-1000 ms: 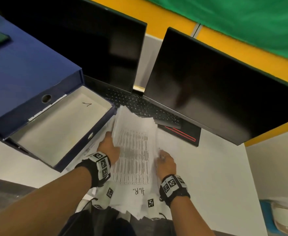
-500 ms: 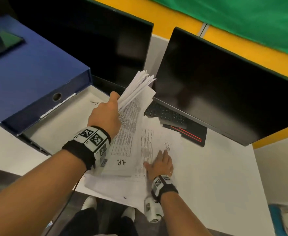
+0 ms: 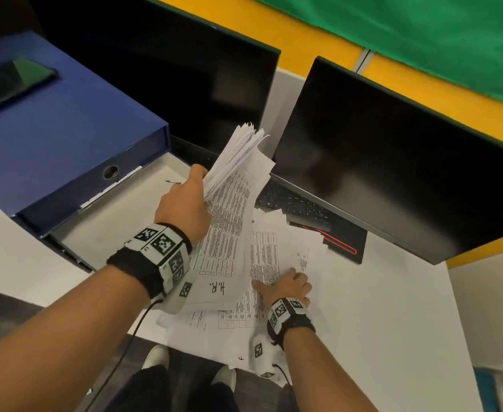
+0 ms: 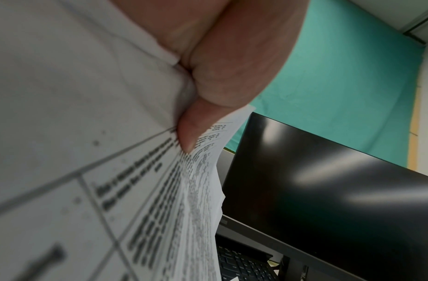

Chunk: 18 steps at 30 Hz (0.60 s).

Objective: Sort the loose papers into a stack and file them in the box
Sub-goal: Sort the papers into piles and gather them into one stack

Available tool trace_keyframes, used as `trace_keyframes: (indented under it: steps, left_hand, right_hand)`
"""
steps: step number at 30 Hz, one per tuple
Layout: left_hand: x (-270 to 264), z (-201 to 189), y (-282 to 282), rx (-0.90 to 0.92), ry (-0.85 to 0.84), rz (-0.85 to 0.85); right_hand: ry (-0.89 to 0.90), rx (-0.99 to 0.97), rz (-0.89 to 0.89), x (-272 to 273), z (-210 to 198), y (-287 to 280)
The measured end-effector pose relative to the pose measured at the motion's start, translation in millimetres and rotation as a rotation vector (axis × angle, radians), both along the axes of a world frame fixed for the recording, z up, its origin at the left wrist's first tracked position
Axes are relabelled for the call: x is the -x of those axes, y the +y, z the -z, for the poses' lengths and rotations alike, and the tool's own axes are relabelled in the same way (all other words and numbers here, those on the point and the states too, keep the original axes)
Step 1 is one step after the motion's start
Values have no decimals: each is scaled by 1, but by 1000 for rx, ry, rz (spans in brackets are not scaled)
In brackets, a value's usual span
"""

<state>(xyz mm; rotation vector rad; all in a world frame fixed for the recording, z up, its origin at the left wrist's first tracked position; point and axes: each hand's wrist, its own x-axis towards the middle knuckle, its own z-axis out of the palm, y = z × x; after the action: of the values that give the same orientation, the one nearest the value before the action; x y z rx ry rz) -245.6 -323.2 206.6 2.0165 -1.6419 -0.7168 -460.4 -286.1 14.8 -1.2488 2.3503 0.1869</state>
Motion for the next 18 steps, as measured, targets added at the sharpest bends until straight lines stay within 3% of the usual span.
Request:
trace_keyframes:
  steps: [3, 9, 14, 18]
  left_hand:
    - [1, 1, -2, -8, 3, -1]
    - [0, 3, -6, -5, 7, 0]
    - [-2, 14, -12, 3, 47, -4]
    - [0, 32, -11, -16, 159, -37]
  right_hand:
    - [-26, -23, 63, -16, -1, -1]
    - [-269, 74, 290, -15, 1, -14]
    - [-445, 153, 400, 2, -24, -6]
    - [-252, 390, 250, 42, -84, 1]
